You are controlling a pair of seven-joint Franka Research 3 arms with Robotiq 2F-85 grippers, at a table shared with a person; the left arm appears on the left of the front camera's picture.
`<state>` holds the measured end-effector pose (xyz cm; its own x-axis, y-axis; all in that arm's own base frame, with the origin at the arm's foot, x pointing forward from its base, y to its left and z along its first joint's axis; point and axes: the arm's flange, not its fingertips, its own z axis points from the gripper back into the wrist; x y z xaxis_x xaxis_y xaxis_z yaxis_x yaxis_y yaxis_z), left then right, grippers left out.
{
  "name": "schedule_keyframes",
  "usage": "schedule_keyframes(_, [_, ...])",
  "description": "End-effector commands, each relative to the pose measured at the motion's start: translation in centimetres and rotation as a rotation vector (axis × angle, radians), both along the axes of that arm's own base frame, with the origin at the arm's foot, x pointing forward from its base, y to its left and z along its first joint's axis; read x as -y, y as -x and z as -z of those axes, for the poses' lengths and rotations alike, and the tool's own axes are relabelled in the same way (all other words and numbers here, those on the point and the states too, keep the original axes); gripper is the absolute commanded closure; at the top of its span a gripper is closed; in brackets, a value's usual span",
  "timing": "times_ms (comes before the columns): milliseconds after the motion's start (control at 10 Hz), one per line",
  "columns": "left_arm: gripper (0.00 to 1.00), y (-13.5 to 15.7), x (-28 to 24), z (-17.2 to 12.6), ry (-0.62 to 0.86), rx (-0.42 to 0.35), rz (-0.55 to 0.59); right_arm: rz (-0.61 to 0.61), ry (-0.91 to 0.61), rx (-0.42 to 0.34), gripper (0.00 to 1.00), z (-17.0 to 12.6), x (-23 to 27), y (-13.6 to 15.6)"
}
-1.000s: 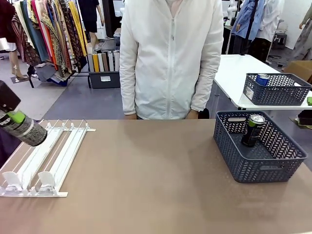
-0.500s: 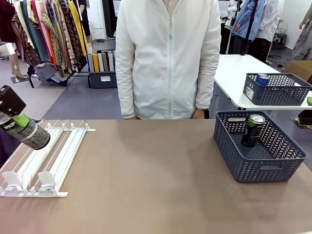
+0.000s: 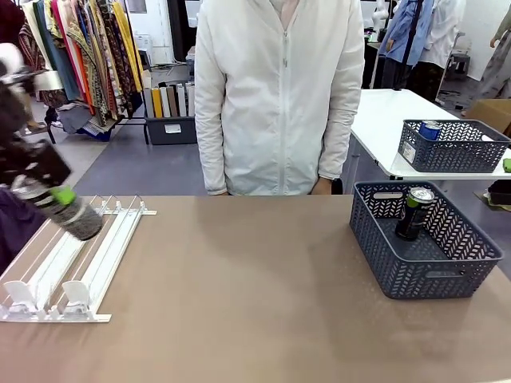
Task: Retrieve and store the cans from the dispenser.
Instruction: Pick up one can from the Automatic Can Dispenser and place it in the middle of the table.
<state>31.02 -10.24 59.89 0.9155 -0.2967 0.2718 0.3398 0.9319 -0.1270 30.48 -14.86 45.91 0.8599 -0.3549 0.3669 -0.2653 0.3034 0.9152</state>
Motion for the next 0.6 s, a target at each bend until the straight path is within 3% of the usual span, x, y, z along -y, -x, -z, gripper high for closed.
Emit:
schedule_keyframes(0, [1.00, -5.7, 7.2, -0.8, -0.075, -0.031, 0.032, 0.010, -0.020, 0.018, 0.00, -0.5, -0.1, -0.4])
schedule_keyframes(200, [1.00, -10.2, 17.0, 4.1, -0.198, -0.191, 0.263, 0.010, -0.020, 0.018, 0.00, -0.5, -0.1, -0.4])
schedule_keyframes(400, [1.00, -12.3, 23.6, 9.4, -0.242, -0.225, 0.302, 0.010, -0.020, 0.018, 0.00, -0.5, -0.1, -0.4])
schedule_keyframes(500, [1.00, -13.8, 27.1, 12.6, -0.258, -0.245, 0.264, 0.010, -0.020, 0.018, 0.00, -0.5, -0.1, -0.4])
